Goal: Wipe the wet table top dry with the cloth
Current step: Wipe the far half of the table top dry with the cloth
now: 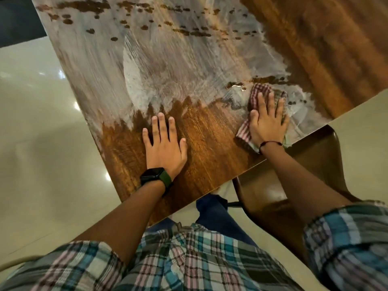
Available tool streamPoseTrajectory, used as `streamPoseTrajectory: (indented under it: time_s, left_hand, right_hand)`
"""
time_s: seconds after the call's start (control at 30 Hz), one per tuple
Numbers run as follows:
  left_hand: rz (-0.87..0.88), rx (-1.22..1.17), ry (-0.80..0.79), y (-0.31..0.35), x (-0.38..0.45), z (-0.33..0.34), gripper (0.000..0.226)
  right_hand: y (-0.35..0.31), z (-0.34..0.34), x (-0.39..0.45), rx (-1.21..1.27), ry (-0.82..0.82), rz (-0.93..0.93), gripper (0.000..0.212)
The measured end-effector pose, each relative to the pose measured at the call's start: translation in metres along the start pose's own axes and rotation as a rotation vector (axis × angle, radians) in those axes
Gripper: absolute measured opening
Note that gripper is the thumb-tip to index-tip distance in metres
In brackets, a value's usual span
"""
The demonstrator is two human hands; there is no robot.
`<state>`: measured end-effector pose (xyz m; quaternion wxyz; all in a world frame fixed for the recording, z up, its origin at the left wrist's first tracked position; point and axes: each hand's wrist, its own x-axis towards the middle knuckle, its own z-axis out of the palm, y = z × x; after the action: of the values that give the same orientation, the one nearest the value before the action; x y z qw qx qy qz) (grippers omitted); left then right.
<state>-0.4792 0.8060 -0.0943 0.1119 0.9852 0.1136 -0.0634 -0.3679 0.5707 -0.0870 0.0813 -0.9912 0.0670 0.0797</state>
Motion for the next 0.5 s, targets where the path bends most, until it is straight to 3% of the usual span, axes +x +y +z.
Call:
streamPoseTrajectory:
  time_s: [0.13,0.27,0.4,0.5]
  left_hand:
    - [0.008,0.003,0.018,0.0,-0.001,0.001,0.068]
    - [0.008,0.001,0.023,0.001,0.001,0.002,0.069]
    - [0.013,0.004,0.019,0.0,0.001,0.003,0.067]
    - [0.009,0.006,0.018,0.0,0.001,0.004,0.066]
  right_hand:
    - [-0.02,0.01,-0.032,-0.014,-0.009,0.074,0.057]
    - [-0.047,0.033,-0.11,-0.089,-0.017,-0.182,0.063]
    - [-0.021,0.023,-0.076,-0.124,-0.073,-0.314,0.059]
    - [0.005,0.011,-0.033,-0.099,-0.056,-0.174,0.06]
